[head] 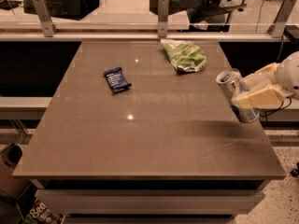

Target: Knock redbull can over

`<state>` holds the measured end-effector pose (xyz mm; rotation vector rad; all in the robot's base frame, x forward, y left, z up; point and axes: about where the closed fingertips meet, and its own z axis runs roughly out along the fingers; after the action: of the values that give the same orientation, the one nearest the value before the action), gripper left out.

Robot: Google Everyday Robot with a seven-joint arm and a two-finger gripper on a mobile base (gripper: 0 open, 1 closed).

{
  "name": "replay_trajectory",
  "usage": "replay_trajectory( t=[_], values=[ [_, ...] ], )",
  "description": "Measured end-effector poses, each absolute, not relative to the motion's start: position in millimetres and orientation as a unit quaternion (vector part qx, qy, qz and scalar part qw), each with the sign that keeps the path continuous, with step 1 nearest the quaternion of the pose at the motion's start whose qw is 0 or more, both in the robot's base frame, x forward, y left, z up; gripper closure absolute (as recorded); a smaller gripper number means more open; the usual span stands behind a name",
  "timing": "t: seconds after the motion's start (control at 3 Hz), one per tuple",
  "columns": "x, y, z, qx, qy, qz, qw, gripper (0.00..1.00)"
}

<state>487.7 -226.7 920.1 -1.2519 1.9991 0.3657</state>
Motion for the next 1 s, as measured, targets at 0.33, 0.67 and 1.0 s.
replay_trajectory(
  t=[0.33, 0.67, 1.0],
  values=[
    [487.8, -226.0, 910.2, -0.495, 0.798, 0.109, 0.327, 1.00],
    [486.2, -224.8, 895.7, -0.499, 0.809, 0.093, 0.296, 1.00],
    [483.4, -220.9, 880.3, -0.503, 0.813, 0.088, 0.282, 1.00]
  ],
)
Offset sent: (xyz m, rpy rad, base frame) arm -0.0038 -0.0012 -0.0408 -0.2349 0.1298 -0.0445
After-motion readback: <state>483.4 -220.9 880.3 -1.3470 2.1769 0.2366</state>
